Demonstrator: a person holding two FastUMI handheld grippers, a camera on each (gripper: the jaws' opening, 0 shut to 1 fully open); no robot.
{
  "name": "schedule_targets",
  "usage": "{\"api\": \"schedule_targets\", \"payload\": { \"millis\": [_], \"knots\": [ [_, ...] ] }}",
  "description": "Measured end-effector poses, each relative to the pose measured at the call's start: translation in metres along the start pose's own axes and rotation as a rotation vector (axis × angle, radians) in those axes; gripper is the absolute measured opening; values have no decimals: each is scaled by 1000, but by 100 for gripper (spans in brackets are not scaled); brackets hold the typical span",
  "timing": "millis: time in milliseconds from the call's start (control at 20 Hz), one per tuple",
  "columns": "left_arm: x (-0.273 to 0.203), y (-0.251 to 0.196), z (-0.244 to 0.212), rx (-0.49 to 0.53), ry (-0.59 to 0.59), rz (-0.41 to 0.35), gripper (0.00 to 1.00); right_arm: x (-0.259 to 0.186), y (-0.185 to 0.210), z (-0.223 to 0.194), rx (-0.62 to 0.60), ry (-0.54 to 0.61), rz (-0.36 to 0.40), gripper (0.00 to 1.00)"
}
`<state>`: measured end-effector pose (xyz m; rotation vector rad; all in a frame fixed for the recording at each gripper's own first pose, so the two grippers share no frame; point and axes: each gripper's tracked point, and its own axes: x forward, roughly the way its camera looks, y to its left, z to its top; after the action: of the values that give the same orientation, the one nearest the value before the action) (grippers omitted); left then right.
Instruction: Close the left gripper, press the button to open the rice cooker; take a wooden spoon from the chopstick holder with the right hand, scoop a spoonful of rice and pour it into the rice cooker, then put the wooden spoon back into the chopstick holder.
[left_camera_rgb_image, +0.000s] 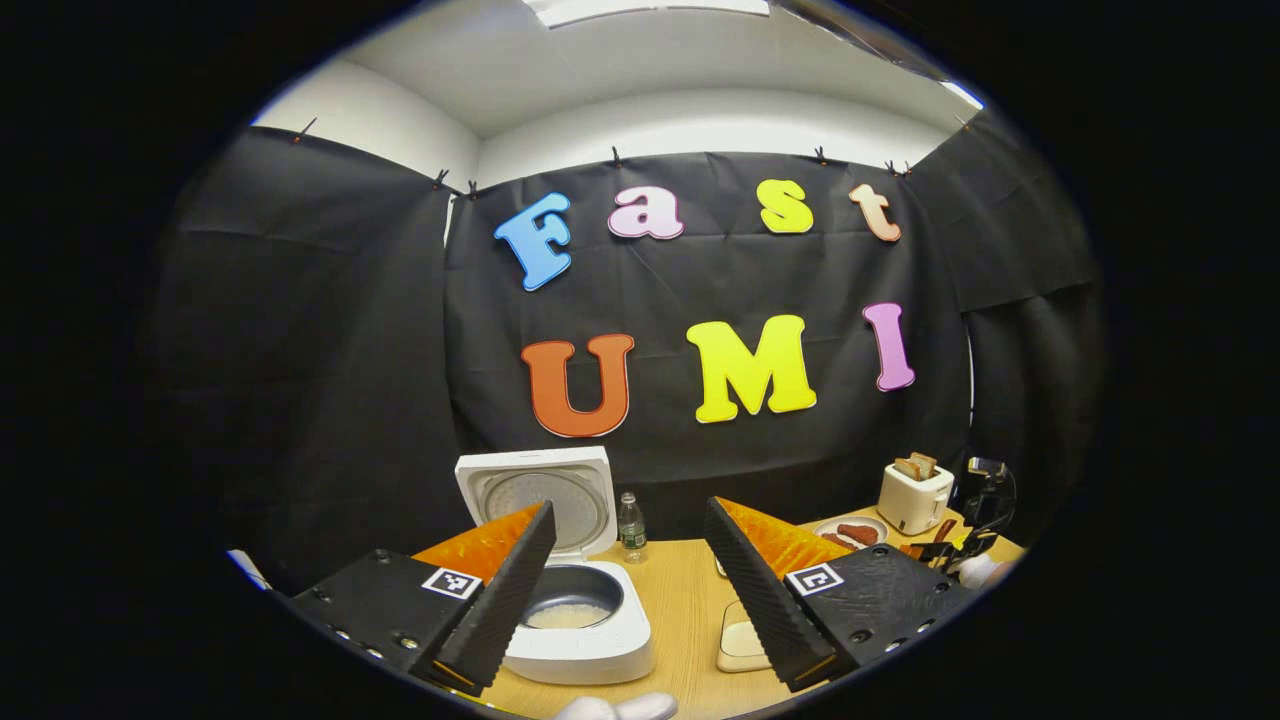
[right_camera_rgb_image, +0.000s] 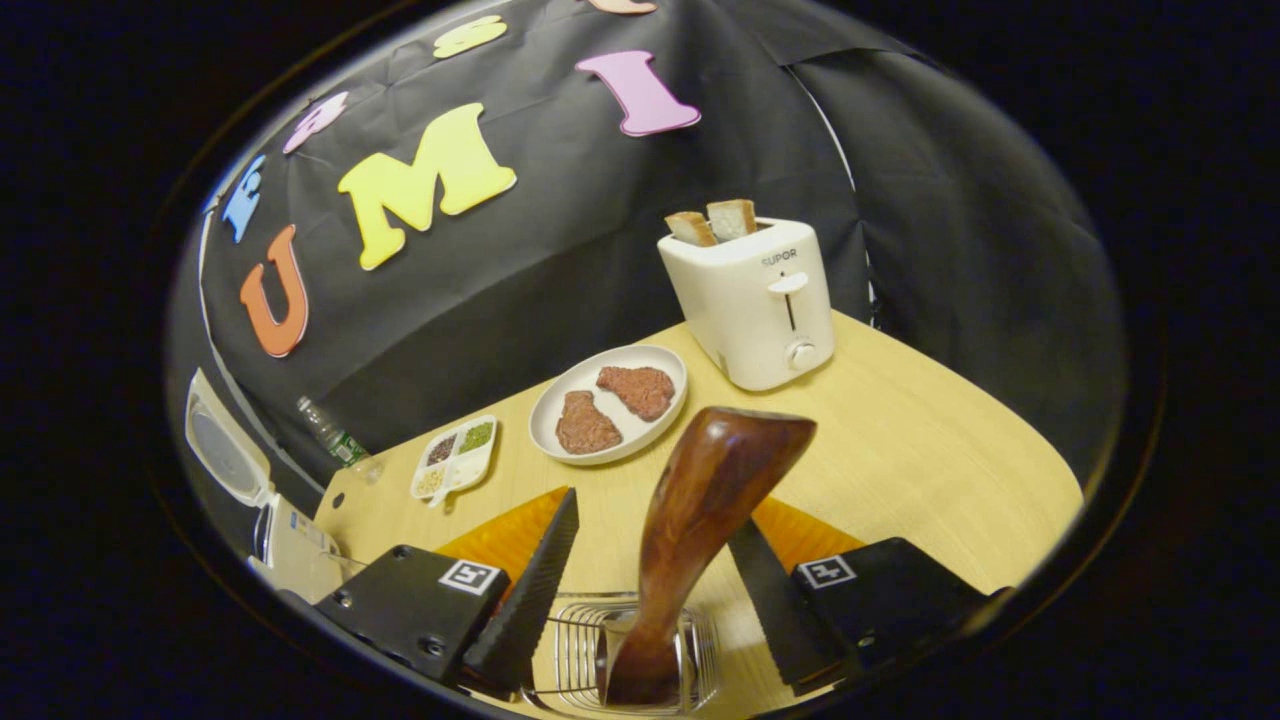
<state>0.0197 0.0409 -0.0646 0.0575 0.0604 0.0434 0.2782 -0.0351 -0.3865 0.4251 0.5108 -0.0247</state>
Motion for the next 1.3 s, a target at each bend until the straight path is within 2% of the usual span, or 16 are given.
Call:
{"api": "schedule_targets", "payload": {
  "millis": [50,100,150,200,300,550,600,650,800,950,1050,1150,1300],
  "knots": [
    [2,0,-1,-1,4,0,95,3,1,-2,3,12,9,82],
    [3,0,0,0,4,1,95,4,4,-5,5,26,18,82],
    [3,1,-1,2,4,1,95,5,2,-2,6,23,15,53],
    [2,1,0,5,1,2,95,5,-2,-1,3,17,-6,52],
    [3,2,-1,8,0,5,95,2,-4,1,24,8,-12,28],
    [-1,6,-3,8,2,10,95,-20,5,12,-8,-25,-8,25],
    [-2,7,-4,10,1,10,90,-28,8,19,-29,-47,-11,23],
    [-3,9,-4,11,-2,12,95,-38,17,27,-47,-68,-2,25],
    [-6,16,-5,2,-13,17,95,-68,34,60,-125,-151,-4,25],
    [-9,24,-10,-10,-14,21,95,-106,67,98,-179,-231,16,23],
    [-10,31,-13,-17,-12,29,95,-133,94,123,-216,-286,29,25],
    [-12,37,-17,-20,-11,39,95,-155,125,136,-247,-321,48,23],
    [-15,43,-25,-6,-5,44,95,-179,178,136,-269,-342,112,25]
  ]
}}
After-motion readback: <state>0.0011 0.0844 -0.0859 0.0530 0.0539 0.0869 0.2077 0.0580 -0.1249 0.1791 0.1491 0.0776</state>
